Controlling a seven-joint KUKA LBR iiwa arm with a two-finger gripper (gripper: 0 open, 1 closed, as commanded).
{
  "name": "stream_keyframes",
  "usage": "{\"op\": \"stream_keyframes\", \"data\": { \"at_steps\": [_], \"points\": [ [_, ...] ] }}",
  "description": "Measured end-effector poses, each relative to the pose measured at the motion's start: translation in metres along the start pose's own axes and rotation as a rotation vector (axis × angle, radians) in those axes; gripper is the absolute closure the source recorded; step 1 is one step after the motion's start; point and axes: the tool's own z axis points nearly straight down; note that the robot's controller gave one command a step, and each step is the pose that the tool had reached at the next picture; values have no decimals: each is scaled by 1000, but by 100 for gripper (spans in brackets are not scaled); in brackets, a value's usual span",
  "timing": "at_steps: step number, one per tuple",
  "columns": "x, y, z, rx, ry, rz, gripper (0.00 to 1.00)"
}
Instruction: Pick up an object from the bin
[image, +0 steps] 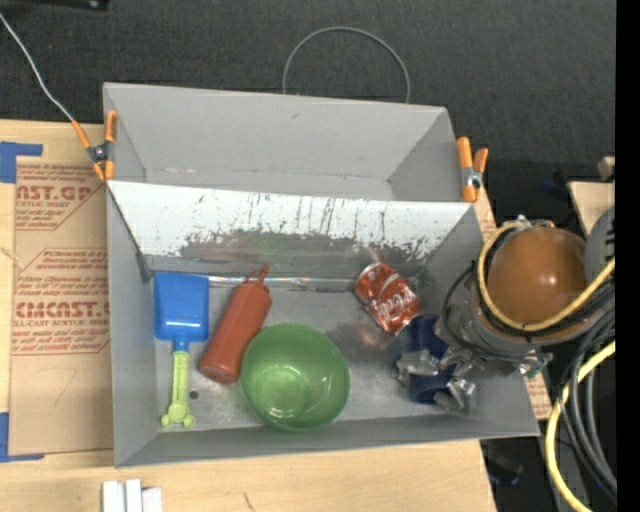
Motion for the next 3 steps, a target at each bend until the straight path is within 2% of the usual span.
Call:
{"op": "stream_keyframes", "data": {
  "at_steps": [2, 3],
  "points": [
    [0, 0, 0, 0, 0, 0, 100],
    [-6, 0, -92, -5, 3, 12, 100]
  ]
}}
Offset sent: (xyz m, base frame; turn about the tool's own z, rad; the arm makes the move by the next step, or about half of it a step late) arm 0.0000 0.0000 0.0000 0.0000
